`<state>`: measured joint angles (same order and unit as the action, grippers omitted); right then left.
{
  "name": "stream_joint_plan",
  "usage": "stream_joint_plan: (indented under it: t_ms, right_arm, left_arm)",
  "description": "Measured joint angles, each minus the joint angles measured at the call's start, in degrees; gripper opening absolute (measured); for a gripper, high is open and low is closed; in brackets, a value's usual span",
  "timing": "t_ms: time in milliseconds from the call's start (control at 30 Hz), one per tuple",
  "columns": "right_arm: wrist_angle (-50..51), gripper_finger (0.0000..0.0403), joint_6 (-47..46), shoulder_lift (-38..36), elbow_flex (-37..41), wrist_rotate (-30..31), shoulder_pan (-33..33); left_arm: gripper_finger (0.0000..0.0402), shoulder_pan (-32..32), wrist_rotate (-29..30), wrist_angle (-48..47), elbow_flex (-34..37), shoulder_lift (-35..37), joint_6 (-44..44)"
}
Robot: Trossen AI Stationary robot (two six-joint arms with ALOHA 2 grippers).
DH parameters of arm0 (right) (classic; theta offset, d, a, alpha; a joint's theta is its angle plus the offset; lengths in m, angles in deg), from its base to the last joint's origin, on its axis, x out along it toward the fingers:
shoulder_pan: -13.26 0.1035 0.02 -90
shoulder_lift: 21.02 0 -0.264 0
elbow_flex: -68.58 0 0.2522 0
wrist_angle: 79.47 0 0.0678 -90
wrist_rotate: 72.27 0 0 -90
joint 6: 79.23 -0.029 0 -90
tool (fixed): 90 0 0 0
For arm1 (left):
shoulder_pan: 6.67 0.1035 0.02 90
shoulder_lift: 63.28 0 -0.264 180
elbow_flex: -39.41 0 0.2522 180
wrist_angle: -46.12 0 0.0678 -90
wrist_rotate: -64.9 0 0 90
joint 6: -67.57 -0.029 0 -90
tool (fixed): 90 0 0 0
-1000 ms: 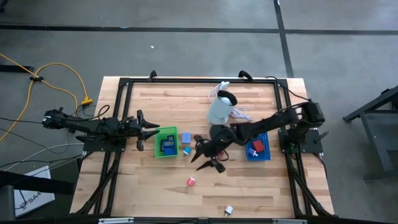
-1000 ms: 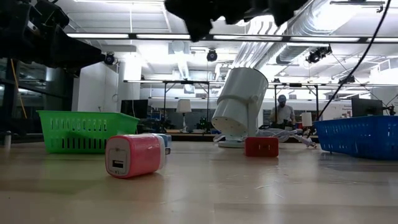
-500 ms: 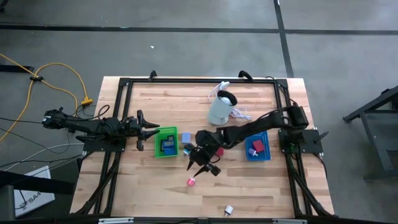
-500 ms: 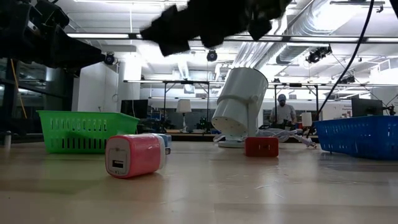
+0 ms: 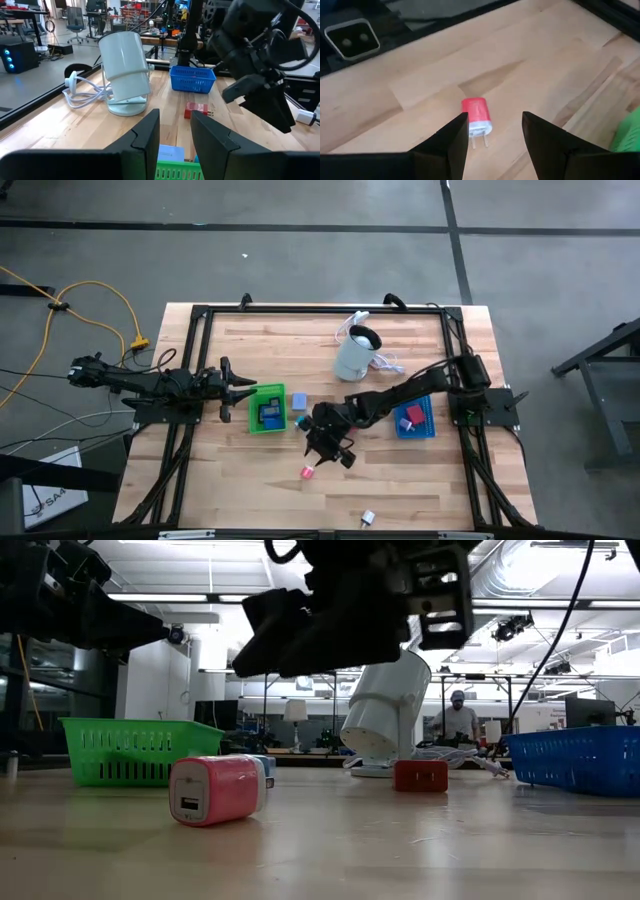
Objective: Pick & Place Office items
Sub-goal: Put the pink charger adapter into the blue bin
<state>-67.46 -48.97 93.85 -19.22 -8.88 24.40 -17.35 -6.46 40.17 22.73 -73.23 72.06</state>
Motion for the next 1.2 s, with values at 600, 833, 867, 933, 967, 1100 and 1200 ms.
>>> stream_joint_plan:
  t_ms: [600,833,867,933,967,1100,1200]
  right_arm:
    - [2.0,0.0171,0.8,0.0,0.0,13.2,4.9]
    - [3.2,0.0171,0.9,1.6,0.0,14.3,6.7]
    - [3.1,0.0171,0.8,2.0,-0.6,14.1,6.7]
    - [5.6,0.0171,0.8,2.3,-1.7,13.0,6.6]
    - [6.8,0.0171,0.8,2.3,-2.6,12.6,6.6]
    - [9.9,0.0171,1.0,2.1,-6.0,12.5,6.4]
    - [14.0,0.0171,1.5,2.5,-8.9,12.6,6.3]
  left_arm:
    - [0.0103,0.0,0.0,0.0,0.0,0.0,0.0]
    - [0.0103,0.0,0.0,0.0,0.0,0.0,0.0]
    - [0.0103,0.0,0.0,0.0,0.0,0.0,0.0]
    - [0.0103,0.0,0.0,0.0,0.0,0.0,0.0]
    - [0.0103,0.0,0.0,0.0,0.0,0.0,0.0]
    - [0.0103,0.0,0.0,0.1,0.0,0.0,0.0]
    - [0.0103,0.0,0.0,0.1,0.0,0.0,0.0]
